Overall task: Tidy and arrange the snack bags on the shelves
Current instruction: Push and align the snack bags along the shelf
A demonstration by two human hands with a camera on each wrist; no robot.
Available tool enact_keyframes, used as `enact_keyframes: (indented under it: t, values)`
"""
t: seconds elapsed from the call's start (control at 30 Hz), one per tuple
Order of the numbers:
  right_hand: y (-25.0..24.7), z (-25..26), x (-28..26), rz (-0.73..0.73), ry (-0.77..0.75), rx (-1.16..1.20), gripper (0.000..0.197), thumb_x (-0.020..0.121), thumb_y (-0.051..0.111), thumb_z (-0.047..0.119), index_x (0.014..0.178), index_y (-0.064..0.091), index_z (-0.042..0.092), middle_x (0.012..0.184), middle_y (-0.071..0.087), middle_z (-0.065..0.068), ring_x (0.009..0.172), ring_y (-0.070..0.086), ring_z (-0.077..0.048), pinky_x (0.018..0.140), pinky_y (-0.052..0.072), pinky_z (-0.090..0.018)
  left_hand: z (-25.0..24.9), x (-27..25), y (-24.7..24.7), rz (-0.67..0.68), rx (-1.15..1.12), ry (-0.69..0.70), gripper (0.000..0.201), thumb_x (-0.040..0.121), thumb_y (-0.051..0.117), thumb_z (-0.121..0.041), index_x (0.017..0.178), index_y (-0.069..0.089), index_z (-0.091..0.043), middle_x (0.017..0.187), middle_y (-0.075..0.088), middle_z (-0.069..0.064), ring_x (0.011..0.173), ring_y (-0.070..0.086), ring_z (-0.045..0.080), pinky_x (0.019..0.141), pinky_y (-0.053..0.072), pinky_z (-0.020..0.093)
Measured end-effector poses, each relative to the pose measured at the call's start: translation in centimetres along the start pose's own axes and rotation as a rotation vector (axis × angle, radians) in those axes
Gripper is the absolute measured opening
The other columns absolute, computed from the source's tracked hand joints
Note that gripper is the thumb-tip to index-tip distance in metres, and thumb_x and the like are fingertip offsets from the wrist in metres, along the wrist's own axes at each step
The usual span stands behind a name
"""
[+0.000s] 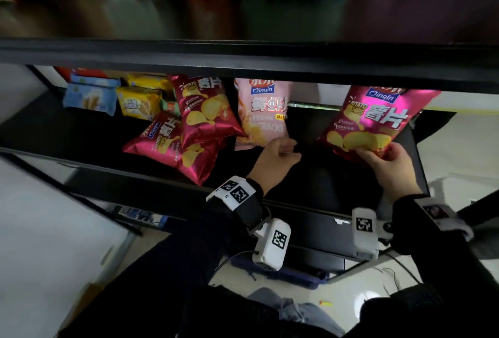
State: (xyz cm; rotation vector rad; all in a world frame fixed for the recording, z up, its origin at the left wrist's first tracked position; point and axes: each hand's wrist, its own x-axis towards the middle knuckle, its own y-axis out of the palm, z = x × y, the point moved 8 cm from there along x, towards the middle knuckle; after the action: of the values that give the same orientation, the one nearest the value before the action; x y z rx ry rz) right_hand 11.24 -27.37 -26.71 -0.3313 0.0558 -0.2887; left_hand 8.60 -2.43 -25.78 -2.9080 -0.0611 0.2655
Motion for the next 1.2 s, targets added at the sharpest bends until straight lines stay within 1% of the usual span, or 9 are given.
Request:
enact_keyframes:
  t: [0.17, 0.3, 0.43, 0.57, 0.77, 0.87, 1.0, 1.13, 1.2]
  values:
    - [2.1, 0.5, -3.3, 0.293, 0.04, 0.304, 0.022, 0.082, 0.066, 0.009, 0.104, 0.061, 0.01, 0.093, 0.071, 0.002, 0.085, 0.065, -0.012, 0.083, 0.052, -0.024, -1.2, -0.8, 2.1, 0.134, -0.063, 0.012, 0.07, 0.086, 0.071, -0.021, 0.143, 0.034, -0.01, 0.141, 0.044, 0.004, 0.126, 0.043, 0.011, 0.106, 0.036, 0.023]
    - [3.1, 1.7, -4.9, 0.502, 0.055, 0.32, 0.037, 0.079, 0.066, 0.019, 0.113, 0.057, 0.008, 0.094, 0.072, 0.007, 0.083, 0.068, -0.003, 0.073, 0.054, -0.015, -2.9, -1.5, 2.6, 0.252, -0.008, 0.08, 0.053, 0.088, 0.068, -0.017, 0.135, 0.048, -0.006, 0.128, 0.062, 0.011, 0.11, 0.062, 0.016, 0.092, 0.049, 0.017]
    - [3.7, 2.3, -5.5, 0.48, 0.074, 0.336, 0.026, 0.084, 0.063, 0.026, 0.108, 0.057, 0.018, 0.096, 0.068, 0.001, 0.08, 0.066, -0.008, 0.075, 0.054, -0.021, -2.8, -2.5, 2.1, 0.265, -0.067, 0.089, 0.038, 0.089, 0.064, -0.005, 0.125, 0.052, -0.001, 0.121, 0.064, 0.016, 0.101, 0.065, 0.022, 0.093, 0.052, 0.028]
    - [3.7, 3.3, -6.0, 0.41, 0.016, 0.364, 0.039, 0.073, 0.069, 0.035, 0.106, 0.058, 0.019, 0.08, 0.07, 0.008, 0.069, 0.064, -0.005, 0.07, 0.054, -0.024, -1.9, -3.3, 3.1, 0.385, -0.21, -0.014, 0.047, 0.09, 0.061, -0.003, 0.134, 0.045, -0.006, 0.131, 0.059, 0.016, 0.119, 0.058, 0.027, 0.103, 0.047, 0.038]
    - [5.1, 3.8, -7.1, 0.572, 0.018, 0.421, 0.051, 0.066, 0.072, 0.035, 0.113, 0.055, 0.029, 0.102, 0.072, 0.006, 0.095, 0.067, -0.018, 0.08, 0.059, -0.032, -2.4, -2.8, 2.6, 0.268, -0.358, 0.021, 0.037, 0.086, 0.066, -0.004, 0.119, 0.056, -0.016, 0.121, 0.065, 0.013, 0.101, 0.066, 0.019, 0.091, 0.054, 0.031]
    - [4.6, 4.5, -6.6, 0.515, 0.045, 0.577, 0.051, 0.07, 0.071, 0.033, 0.117, 0.054, 0.027, 0.105, 0.072, 0.004, 0.091, 0.07, -0.015, 0.069, 0.058, -0.028, -1.9, -2.9, 3.0, 0.306, -0.355, 0.009, 0.038, 0.083, 0.069, -0.002, 0.113, 0.056, -0.021, 0.115, 0.068, 0.009, 0.099, 0.067, 0.017, 0.086, 0.056, 0.028]
    - [4.6, 4.6, -6.4, 0.49, 0.047, 0.561, 0.047, 0.068, 0.076, 0.034, 0.111, 0.057, 0.031, 0.102, 0.073, 0.0, 0.086, 0.072, -0.021, 0.067, 0.06, -0.043, -3.0, -2.9, 3.1, 0.337, -0.505, -0.029, 0.041, 0.078, 0.074, -0.015, 0.115, 0.057, -0.019, 0.106, 0.073, 0.004, 0.098, 0.069, 0.02, 0.087, 0.056, 0.035]
    - [5.1, 5.6, -6.5, 0.597, 0.075, 0.613, 0.065, 0.07, 0.074, 0.026, 0.128, 0.046, 0.021, 0.111, 0.07, -0.001, 0.095, 0.071, -0.019, 0.069, 0.058, -0.032, -3.8, -2.1, 2.2, 0.208, -0.556, 0.007, 0.035, 0.079, 0.074, -0.016, 0.112, 0.062, -0.016, 0.112, 0.07, 0.014, 0.104, 0.066, 0.035, 0.095, 0.05, 0.054]
    - [4.9, 6.8, -6.2, 0.591, 0.042, 0.662, 0.054, 0.074, 0.071, 0.026, 0.124, 0.051, 0.021, 0.111, 0.071, -0.001, 0.098, 0.07, -0.019, 0.072, 0.057, -0.029, -4.1, -2.1, 2.4, 0.221, -0.522, 0.023, 0.039, 0.081, 0.072, -0.01, 0.117, 0.06, -0.011, 0.115, 0.068, 0.018, 0.107, 0.065, 0.037, 0.096, 0.049, 0.054]
